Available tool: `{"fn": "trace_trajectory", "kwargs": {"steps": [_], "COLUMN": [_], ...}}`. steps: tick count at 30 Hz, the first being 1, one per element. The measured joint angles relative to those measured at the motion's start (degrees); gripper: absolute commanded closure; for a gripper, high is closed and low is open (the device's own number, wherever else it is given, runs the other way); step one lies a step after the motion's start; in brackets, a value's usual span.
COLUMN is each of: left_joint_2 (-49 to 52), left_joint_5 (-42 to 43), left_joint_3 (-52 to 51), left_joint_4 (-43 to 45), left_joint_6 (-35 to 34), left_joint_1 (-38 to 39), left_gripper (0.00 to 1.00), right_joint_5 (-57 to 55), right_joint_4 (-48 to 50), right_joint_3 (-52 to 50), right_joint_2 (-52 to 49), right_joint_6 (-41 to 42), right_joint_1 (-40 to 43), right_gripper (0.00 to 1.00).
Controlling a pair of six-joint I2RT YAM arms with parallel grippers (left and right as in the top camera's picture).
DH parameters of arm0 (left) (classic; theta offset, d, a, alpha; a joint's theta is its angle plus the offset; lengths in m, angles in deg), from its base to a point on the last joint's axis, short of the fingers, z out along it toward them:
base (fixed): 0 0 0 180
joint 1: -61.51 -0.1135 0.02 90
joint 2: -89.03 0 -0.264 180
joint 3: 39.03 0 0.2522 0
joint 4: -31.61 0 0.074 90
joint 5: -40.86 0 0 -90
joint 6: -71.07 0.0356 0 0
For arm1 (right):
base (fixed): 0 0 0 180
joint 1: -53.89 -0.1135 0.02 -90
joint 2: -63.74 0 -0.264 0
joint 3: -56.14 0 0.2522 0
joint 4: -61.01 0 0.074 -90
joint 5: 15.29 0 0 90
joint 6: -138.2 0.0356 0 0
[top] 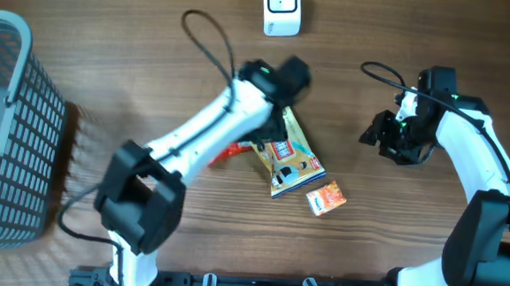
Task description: Scan the item barcode
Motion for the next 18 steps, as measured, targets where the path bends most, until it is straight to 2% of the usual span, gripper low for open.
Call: {"fn": "trace_trajectory", "kwargs": {"steps": [1,2,4,7,10,11,12,13,14,15,18], "left_joint_2": [-0.2,-0.3,-0.5,-0.4,-0.4,-0.4,-0.4,-0.4,-0.4,-0.4,-0.4], "left_joint_5": [9.8,14.9,28.3,40.9,47.6,48.9,49.6,50.2,50.6,50.5,49.8], "left_joint_3": [-3.9,-6.4,-13.4,-20.3,-24.7,-25.6,-26.1,-26.4,-26.4,-26.4,-26.5], "left_joint_4": [6.0,8.9,17.1,28.0,38.3,40.2,41.6,43.0,43.8,44.1,44.0], "left_joint_6": [3.9,6.1,11.4,16.7,18.5,18.9,19.0,19.3,19.3,19.4,18.6], "left_joint_1": [-4.0,-5.8,-9.2,-10.4,-10.3,-10.3,-10.3,-10.3,-10.3,-10.3,-10.3], "left_gripper": [0.00,0.00,0.00,0.00,0.00,0.14,0.43,0.62,0.88,0.96,0.96], "right_joint_5": [0.7,0.9,3.2,6.1,7.3,7.5,7.7,8.6,9.6,11.1,13.1], "right_joint_4": [0.3,1.0,2.8,6.0,8.2,8.7,9.0,9.6,10.1,10.7,11.8], "right_joint_3": [0.0,0.0,0.0,0.0,0.0,0.0,0.0,0.0,0.0,0.0,0.0], "right_joint_2": [0.0,0.0,0.0,0.0,-0.2,-0.8,-1.5,-2.9,-4.2,-5.4,-7.4], "right_joint_6": [-0.6,-0.8,-3.5,-5.8,-6.6,-6.6,-6.6,-6.8,-6.8,-6.8,-6.8], "right_joint_1": [0.0,0.0,-0.1,-1.3,-1.6,-1.6,-1.6,-1.6,-1.6,-1.7,-2.1], "right_gripper": [0.37,0.31,0.31,0.31,0.32,0.33,0.33,0.33,0.33,0.33,0.33]}}
